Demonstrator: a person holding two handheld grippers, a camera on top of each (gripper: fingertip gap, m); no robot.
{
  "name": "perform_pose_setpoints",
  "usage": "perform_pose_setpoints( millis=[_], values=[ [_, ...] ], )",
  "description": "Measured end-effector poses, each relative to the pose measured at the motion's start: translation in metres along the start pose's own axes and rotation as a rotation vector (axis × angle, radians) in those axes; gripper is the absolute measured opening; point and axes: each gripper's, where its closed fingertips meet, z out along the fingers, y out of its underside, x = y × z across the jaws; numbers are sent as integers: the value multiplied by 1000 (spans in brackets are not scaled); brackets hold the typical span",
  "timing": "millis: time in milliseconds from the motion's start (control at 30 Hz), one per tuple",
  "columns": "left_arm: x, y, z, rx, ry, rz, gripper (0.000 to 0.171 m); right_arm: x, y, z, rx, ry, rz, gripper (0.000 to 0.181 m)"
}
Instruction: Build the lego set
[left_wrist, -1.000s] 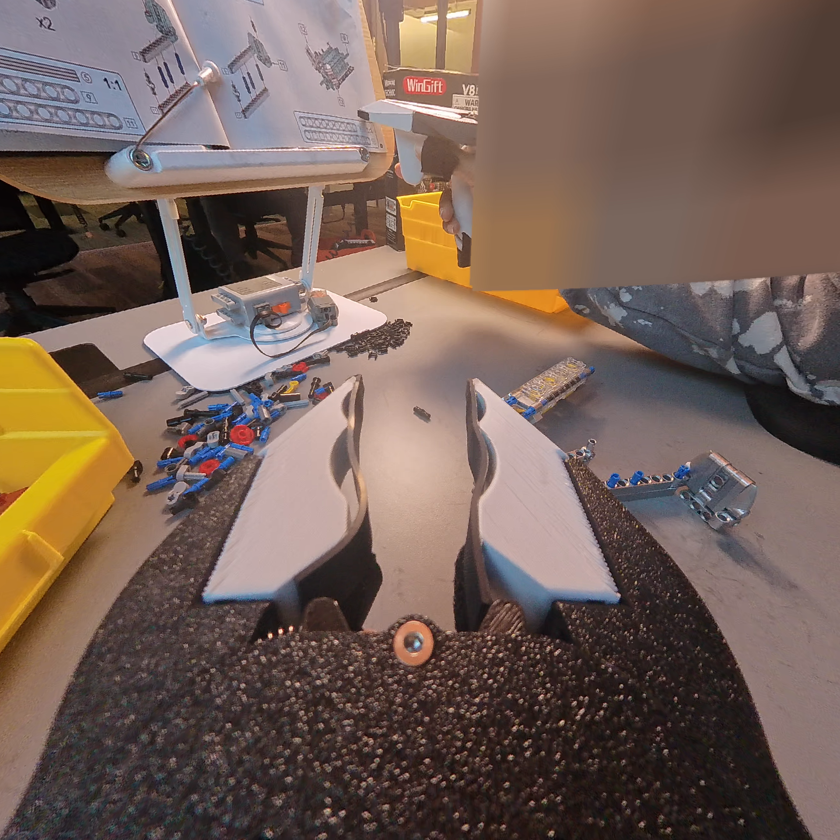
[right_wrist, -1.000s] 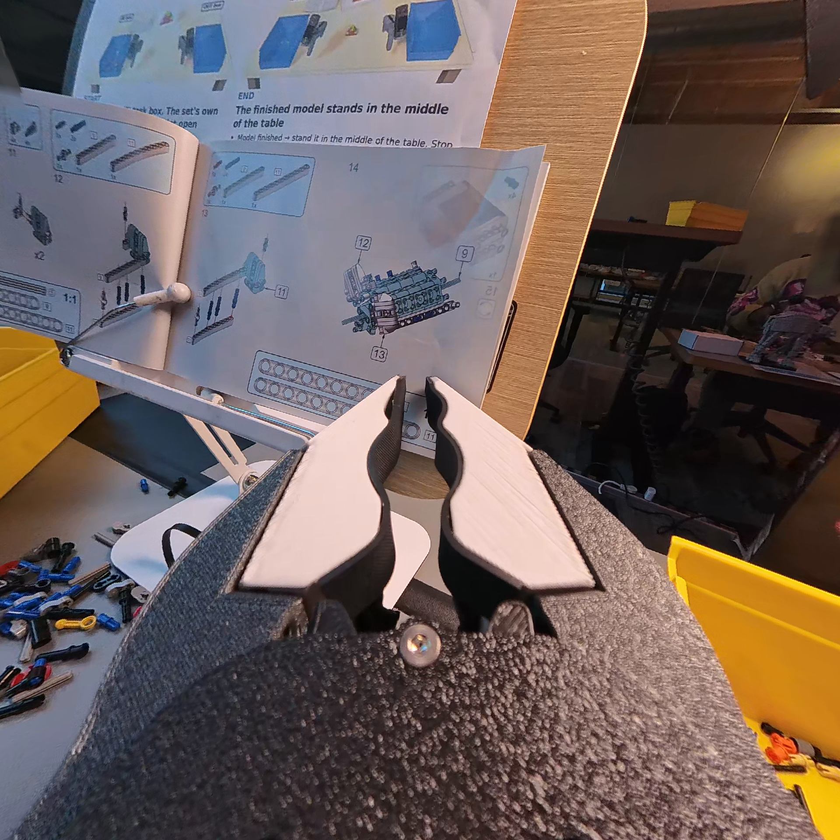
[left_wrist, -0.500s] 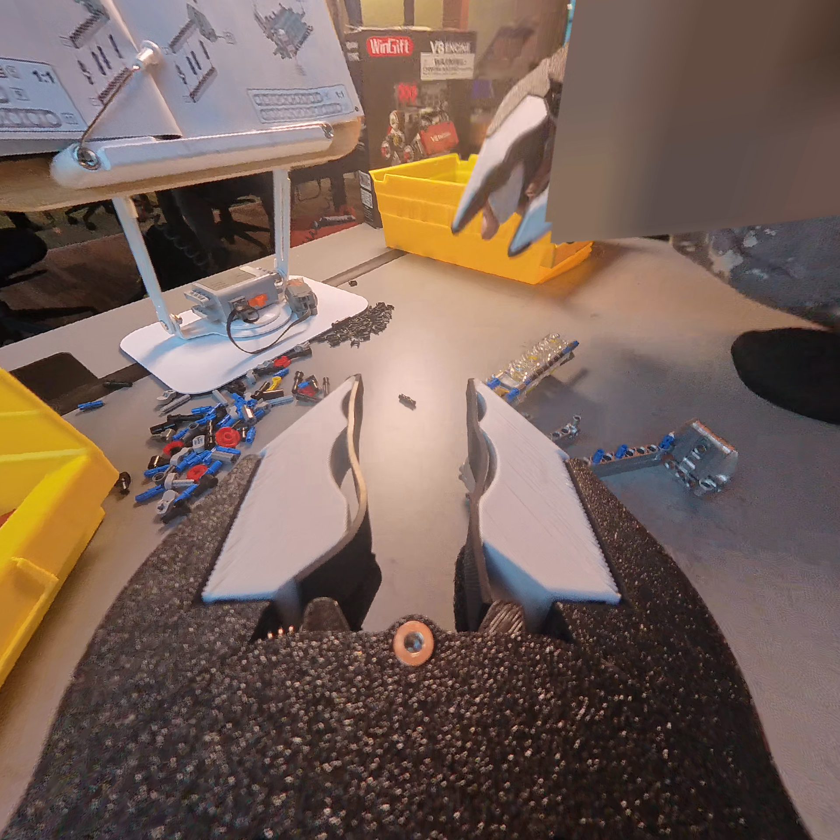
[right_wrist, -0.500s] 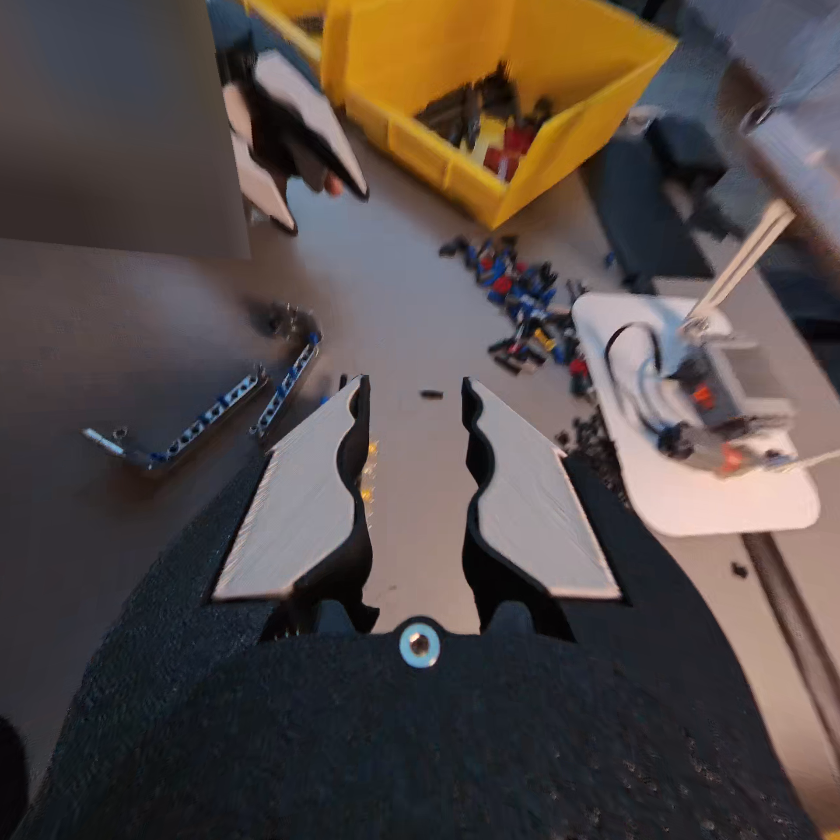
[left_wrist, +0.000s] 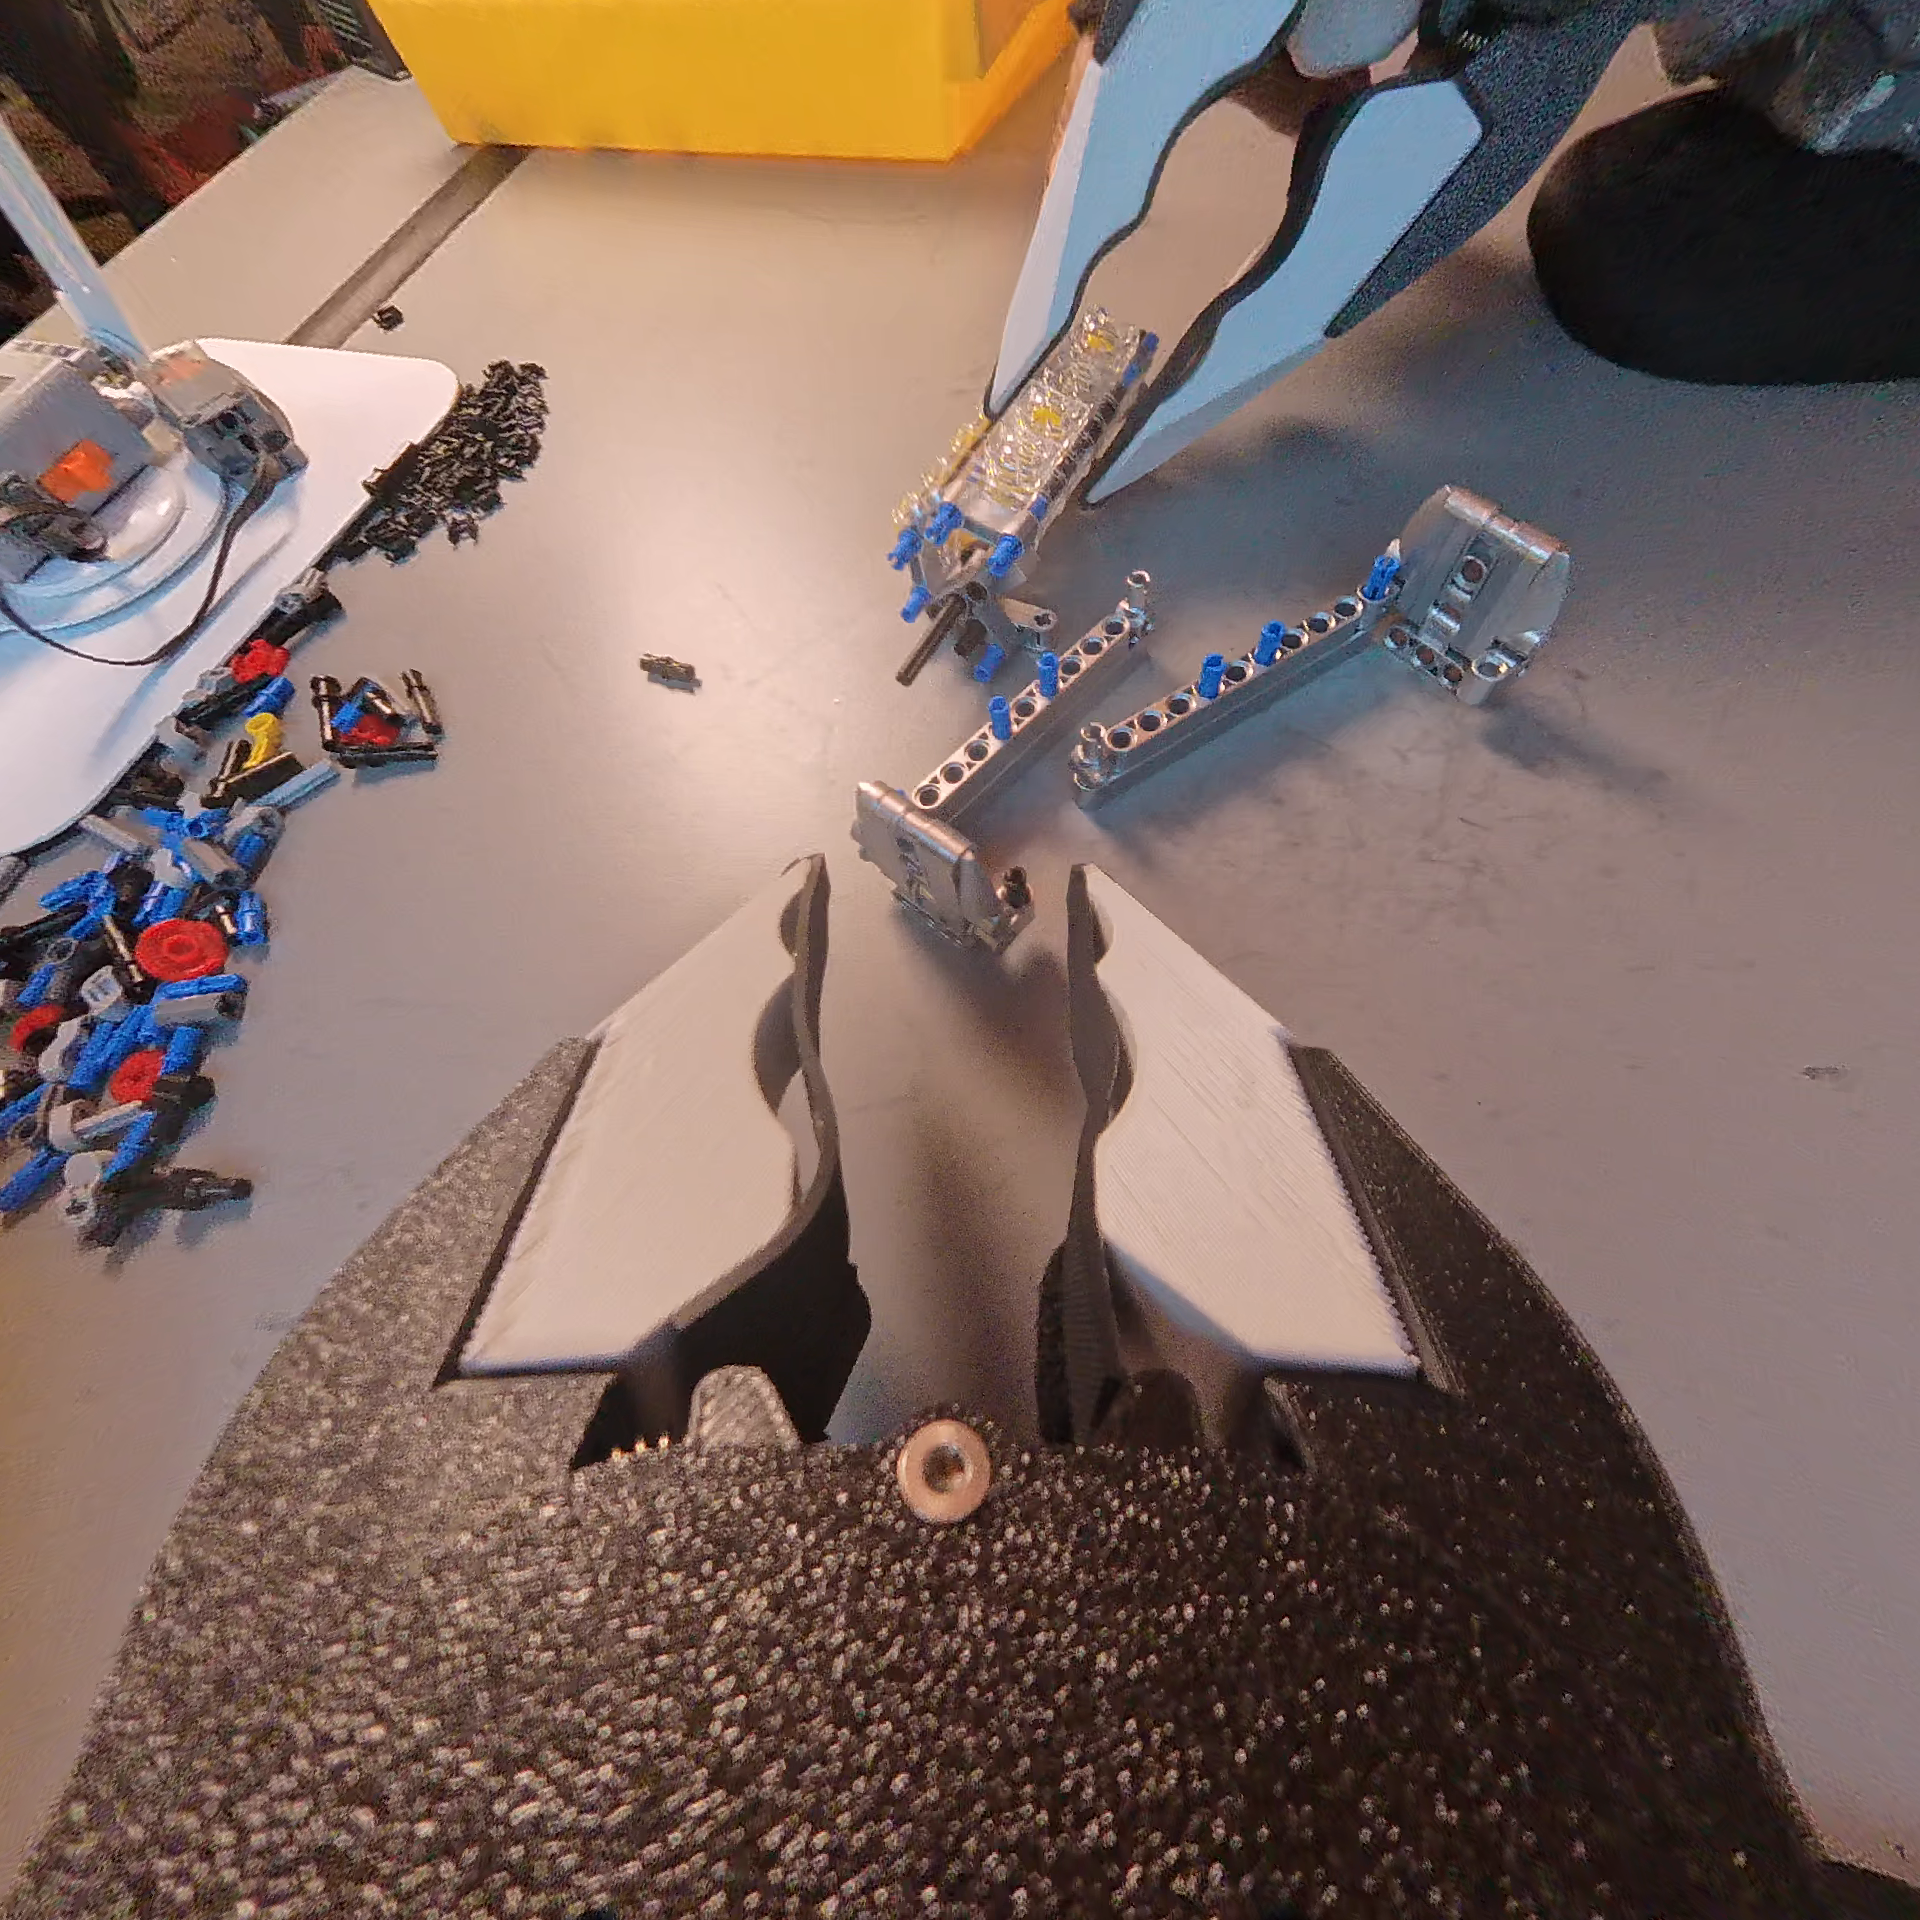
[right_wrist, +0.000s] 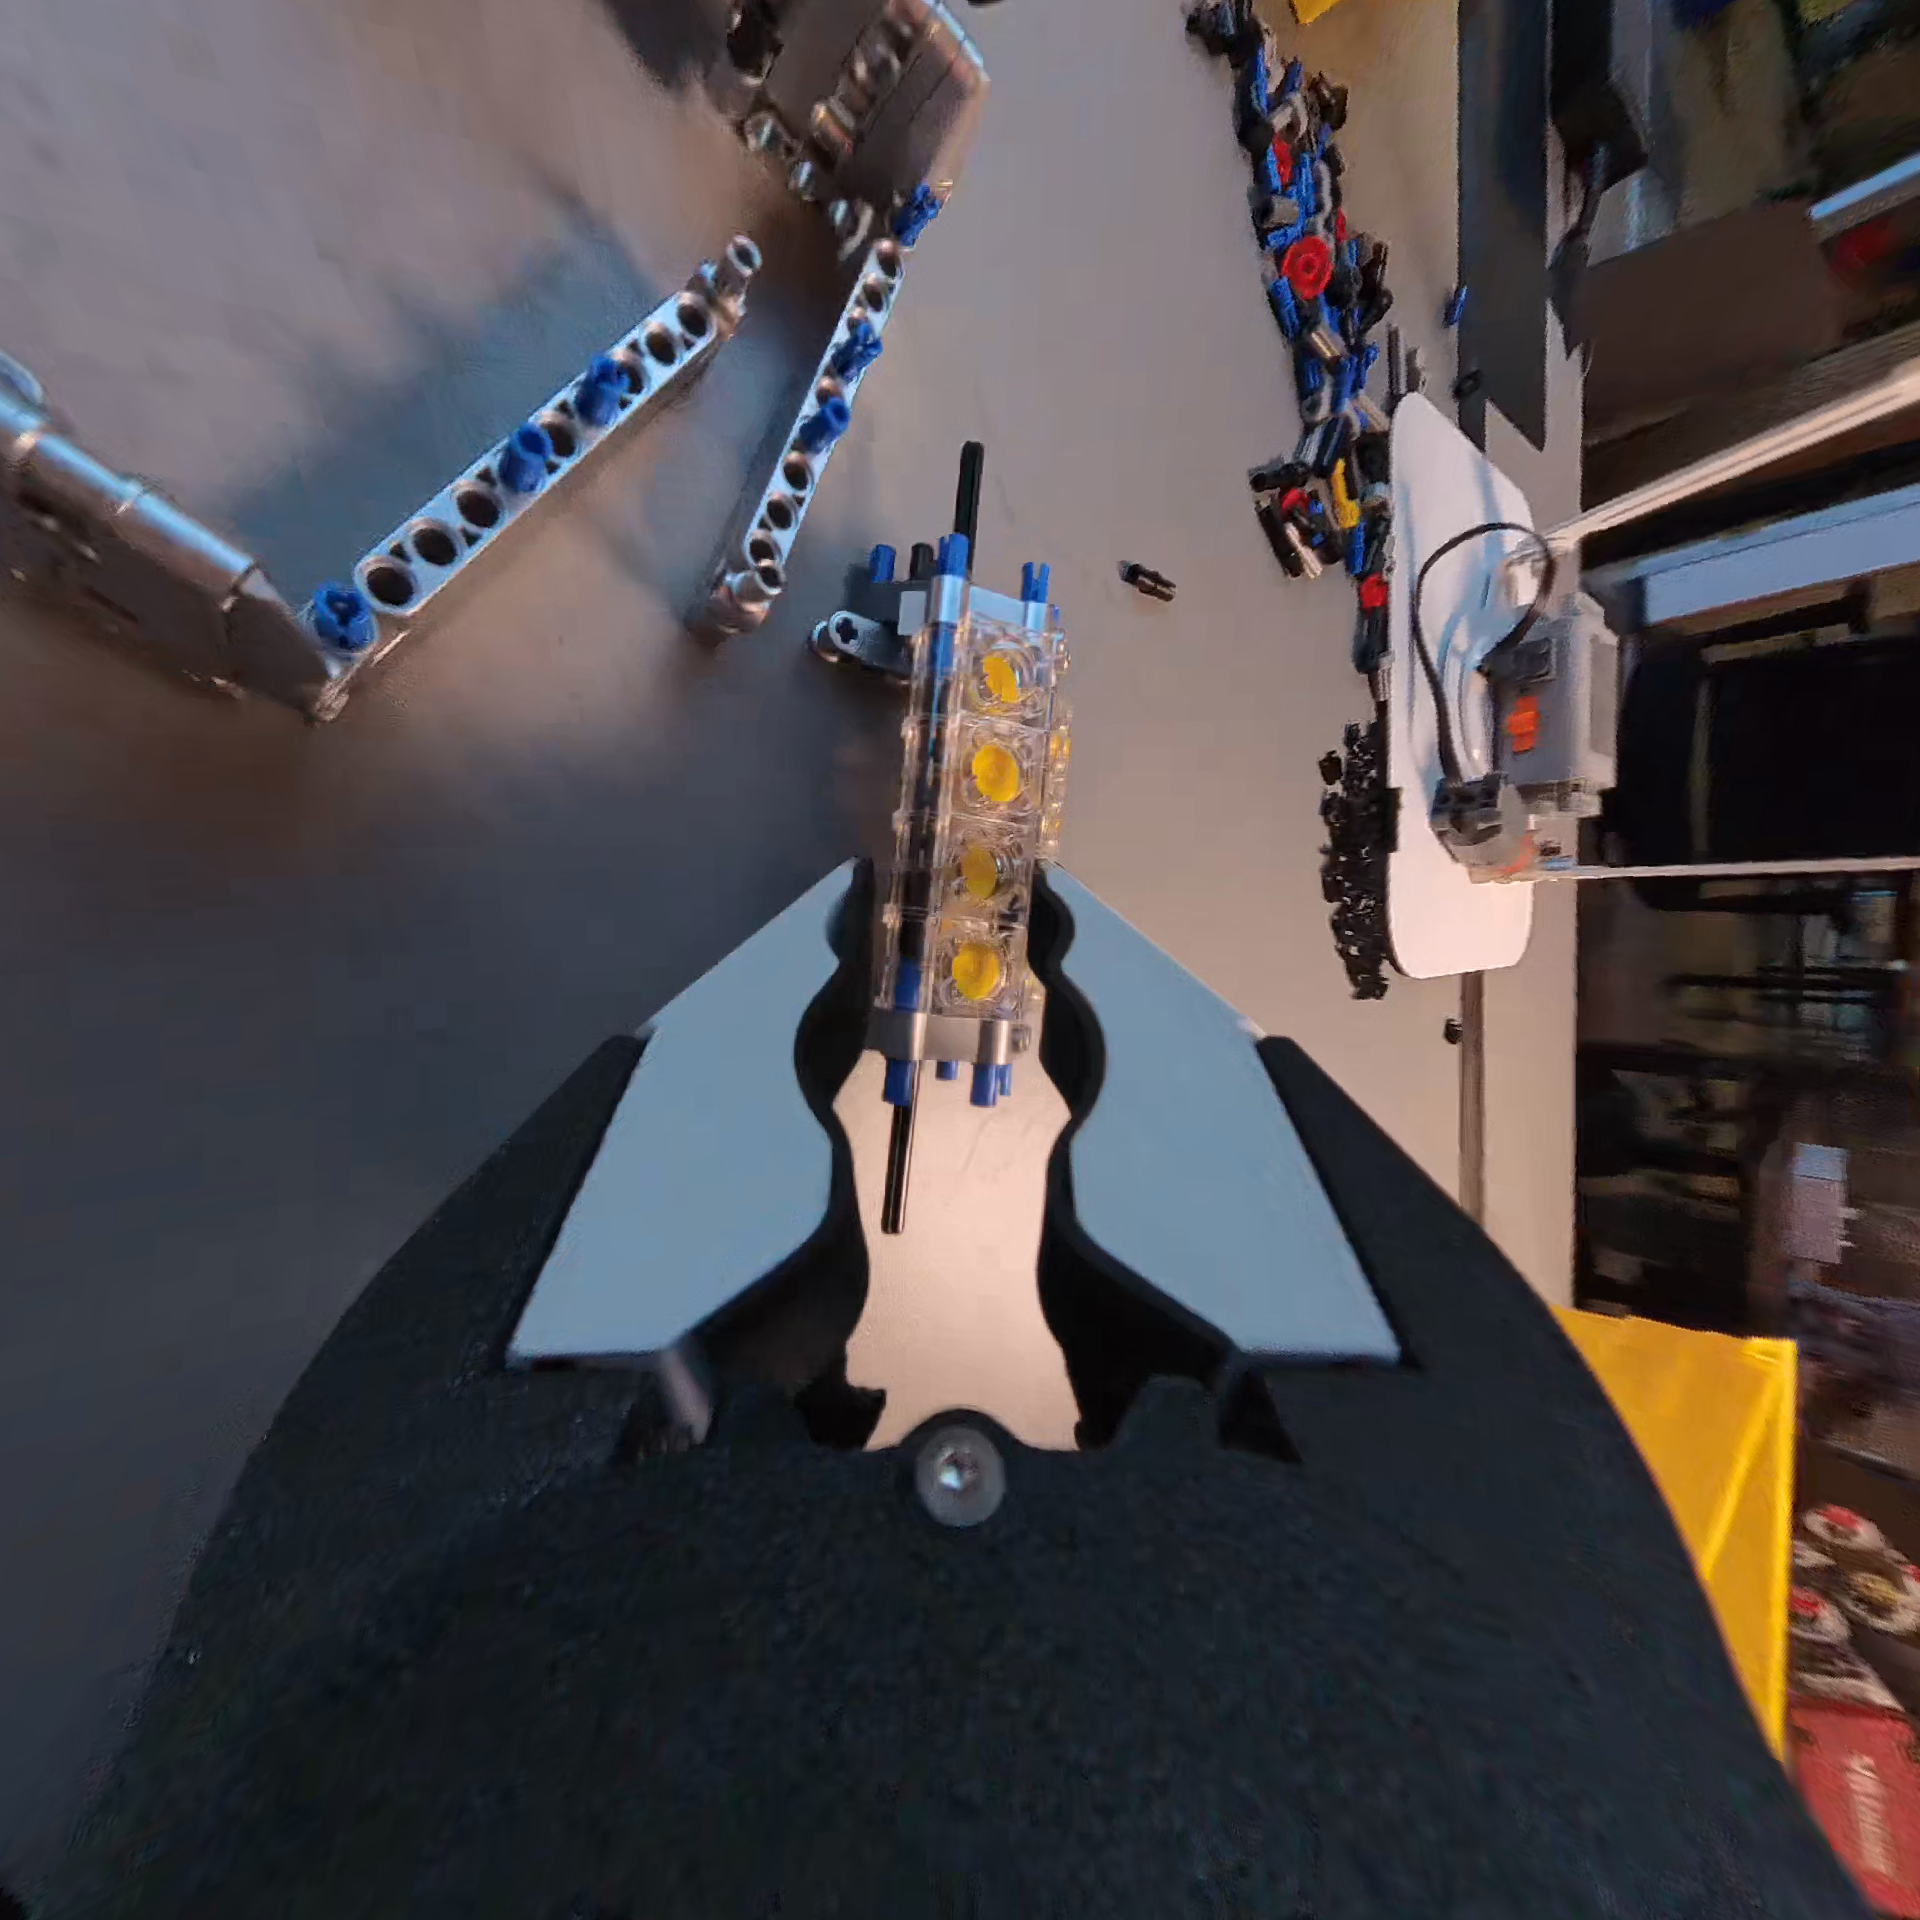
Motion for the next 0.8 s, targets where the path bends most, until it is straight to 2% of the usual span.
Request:
perform_pose_setpoints(
  millis=[100,233,400,533,700,800],
  values=[
    [7,4,4,-32,13,28,43,-12,-5,-5,16,-24,-3,36],
    [10,5,3,-36,31,38,40,-17,-16,-17,127,-102,122,32],
    [7,5,-3,-24,29,37,36,-4,-34,-38,354,-193,357,24],
    [4,5,-4,-18,16,37,36,4,-23,-32,336,-178,437,21],
    [1,7,-5,-20,7,38,36,-8,-21,-21,234,-151,297,16],
    [1,5,-5,-8,3,34,36,-7,-18,-19,114,-46,92,15]
  ],
)
